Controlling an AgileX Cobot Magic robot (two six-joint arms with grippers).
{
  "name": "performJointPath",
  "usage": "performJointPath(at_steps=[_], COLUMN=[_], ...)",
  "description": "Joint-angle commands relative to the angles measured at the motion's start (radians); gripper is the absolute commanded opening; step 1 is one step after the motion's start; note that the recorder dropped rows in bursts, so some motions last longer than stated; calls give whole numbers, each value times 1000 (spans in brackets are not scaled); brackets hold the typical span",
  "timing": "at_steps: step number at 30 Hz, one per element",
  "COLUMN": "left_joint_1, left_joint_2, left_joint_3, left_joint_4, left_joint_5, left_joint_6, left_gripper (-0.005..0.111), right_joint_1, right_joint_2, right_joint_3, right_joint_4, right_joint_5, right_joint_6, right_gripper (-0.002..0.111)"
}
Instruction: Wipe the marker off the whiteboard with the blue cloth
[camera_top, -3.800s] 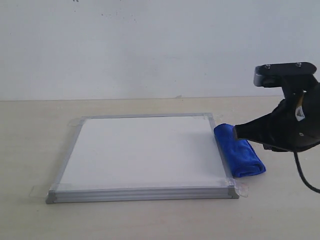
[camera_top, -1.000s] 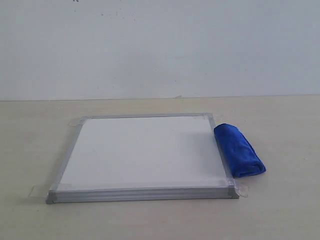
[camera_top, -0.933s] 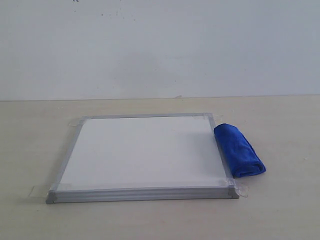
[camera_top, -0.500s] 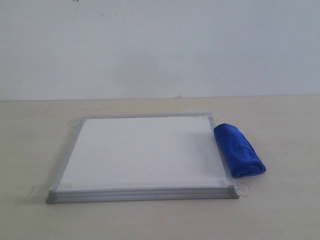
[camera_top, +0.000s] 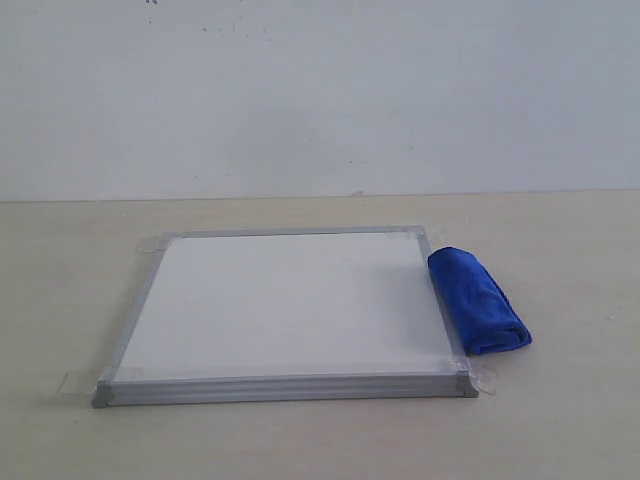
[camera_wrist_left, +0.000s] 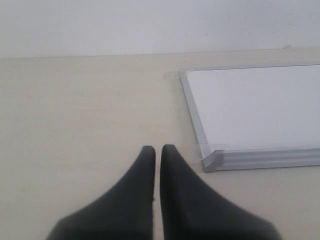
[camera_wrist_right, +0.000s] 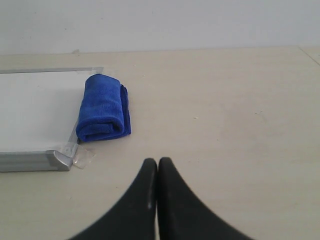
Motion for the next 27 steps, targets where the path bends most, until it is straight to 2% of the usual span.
performJointPath(at_steps=[1,27], left_joint_1=[-5,-5], left_joint_2=[-2,-2], left_joint_3=[-1,-1], left_joint_4=[-8,-8], left_joint_5=[-2,-2], left_joint_6=[1,1], left_gripper=[4,4], right_joint_1=[-3,-3], right_joint_2=[-4,-4], right_joint_3=[-1,-1], right_joint_4=[-2,-2], right_joint_5=[-5,-32], right_joint_6=[0,-1], right_gripper=[0,0])
